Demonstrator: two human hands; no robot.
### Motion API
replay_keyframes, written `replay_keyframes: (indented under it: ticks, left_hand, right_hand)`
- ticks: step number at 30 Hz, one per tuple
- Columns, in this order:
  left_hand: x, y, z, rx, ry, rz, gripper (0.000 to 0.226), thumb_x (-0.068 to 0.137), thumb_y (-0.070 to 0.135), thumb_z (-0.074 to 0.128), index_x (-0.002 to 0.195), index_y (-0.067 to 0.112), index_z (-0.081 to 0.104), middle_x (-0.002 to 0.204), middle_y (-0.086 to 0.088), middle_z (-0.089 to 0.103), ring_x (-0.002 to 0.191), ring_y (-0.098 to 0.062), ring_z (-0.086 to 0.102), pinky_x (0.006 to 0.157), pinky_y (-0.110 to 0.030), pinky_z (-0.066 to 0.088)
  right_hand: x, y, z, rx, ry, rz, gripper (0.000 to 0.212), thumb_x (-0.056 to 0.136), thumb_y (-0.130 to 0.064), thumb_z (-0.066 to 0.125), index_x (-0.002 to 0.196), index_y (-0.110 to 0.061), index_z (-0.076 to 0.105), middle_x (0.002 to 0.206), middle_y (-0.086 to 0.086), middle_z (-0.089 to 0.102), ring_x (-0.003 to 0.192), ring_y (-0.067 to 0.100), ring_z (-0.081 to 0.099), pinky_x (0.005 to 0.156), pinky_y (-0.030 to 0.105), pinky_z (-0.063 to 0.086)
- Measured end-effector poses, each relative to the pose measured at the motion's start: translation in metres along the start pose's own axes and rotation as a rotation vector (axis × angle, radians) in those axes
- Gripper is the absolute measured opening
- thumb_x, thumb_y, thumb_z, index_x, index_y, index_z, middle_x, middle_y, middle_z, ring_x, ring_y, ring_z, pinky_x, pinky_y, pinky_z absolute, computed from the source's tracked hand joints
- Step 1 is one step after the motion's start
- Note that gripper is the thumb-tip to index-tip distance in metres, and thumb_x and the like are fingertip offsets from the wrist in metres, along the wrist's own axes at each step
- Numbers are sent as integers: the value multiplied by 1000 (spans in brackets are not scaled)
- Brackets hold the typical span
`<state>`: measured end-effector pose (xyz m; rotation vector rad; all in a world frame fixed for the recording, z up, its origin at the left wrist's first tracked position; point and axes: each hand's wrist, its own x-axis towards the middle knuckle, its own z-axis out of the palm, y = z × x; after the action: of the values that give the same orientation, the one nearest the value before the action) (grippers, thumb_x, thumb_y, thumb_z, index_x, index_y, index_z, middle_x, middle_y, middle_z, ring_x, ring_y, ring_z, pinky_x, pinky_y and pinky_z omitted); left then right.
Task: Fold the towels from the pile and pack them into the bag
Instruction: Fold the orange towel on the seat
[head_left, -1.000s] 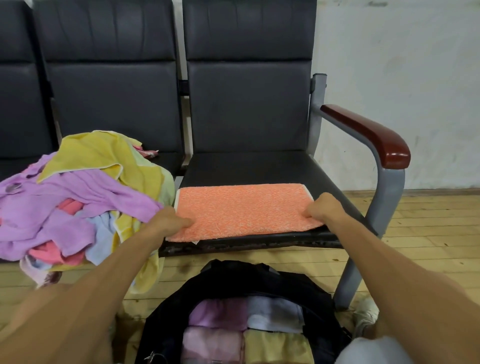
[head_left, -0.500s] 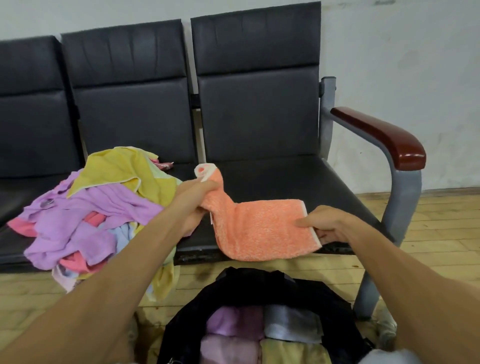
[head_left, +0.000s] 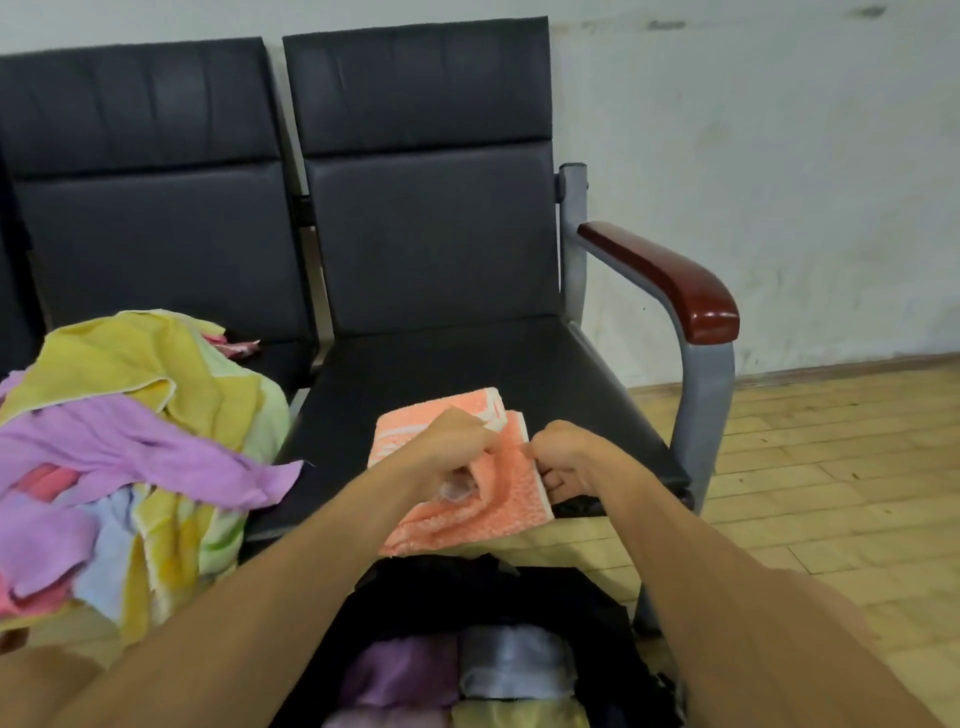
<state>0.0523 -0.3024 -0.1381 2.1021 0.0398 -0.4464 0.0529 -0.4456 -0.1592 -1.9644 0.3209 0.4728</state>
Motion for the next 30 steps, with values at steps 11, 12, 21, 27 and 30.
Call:
replay_keyframes:
  ticks: [11, 12, 21, 27, 30]
  left_hand:
    - [-10, -68, -55, -422, 309, 349, 33, 95, -4, 44, 91, 12, 72, 74, -6, 68, 77, -24, 65, 69, -31, 53]
    - [-12, -76, -62, -404, 344, 341, 34, 95, -5, 43, 89, 12, 71, 72, -5, 66, 75, -22, 64, 69, -30, 53]
    - [-29, -98, -71, -206, 275, 199, 32, 93, -1, 45, 89, 14, 72, 94, -9, 69, 88, -19, 64, 81, -31, 54]
    - [-41, -110, -77, -203, 288, 137, 27, 95, 6, 46, 99, 20, 69, 102, -5, 68, 95, -17, 63, 82, -28, 51]
    - [-42, -113, -83, -297, 353, 102, 19, 97, 17, 50, 113, 18, 60, 106, -2, 66, 97, -14, 62, 80, -26, 51]
  right_hand:
    - [18, 3, 5, 29, 226, -116, 47, 98, -48, 44, 101, -4, 62, 96, 10, 71, 76, 22, 68, 70, 35, 58]
    - [19, 2, 6, -54, 283, -147, 47, 98, -49, 44, 101, -3, 58, 100, 8, 69, 73, 20, 66, 69, 33, 56]
    - [24, -5, 33, -178, 238, -199, 30, 88, -48, 66, 79, -21, 56, 85, -3, 67, 76, 14, 65, 67, 30, 53]
    - [18, -19, 55, -201, 259, -408, 45, 98, -39, 52, 132, -11, 40, 118, 3, 59, 97, 18, 63, 71, 29, 54]
    - [3, -36, 62, -72, 181, -536, 35, 98, -38, 54, 123, -17, 43, 115, 1, 60, 97, 16, 64, 72, 25, 53]
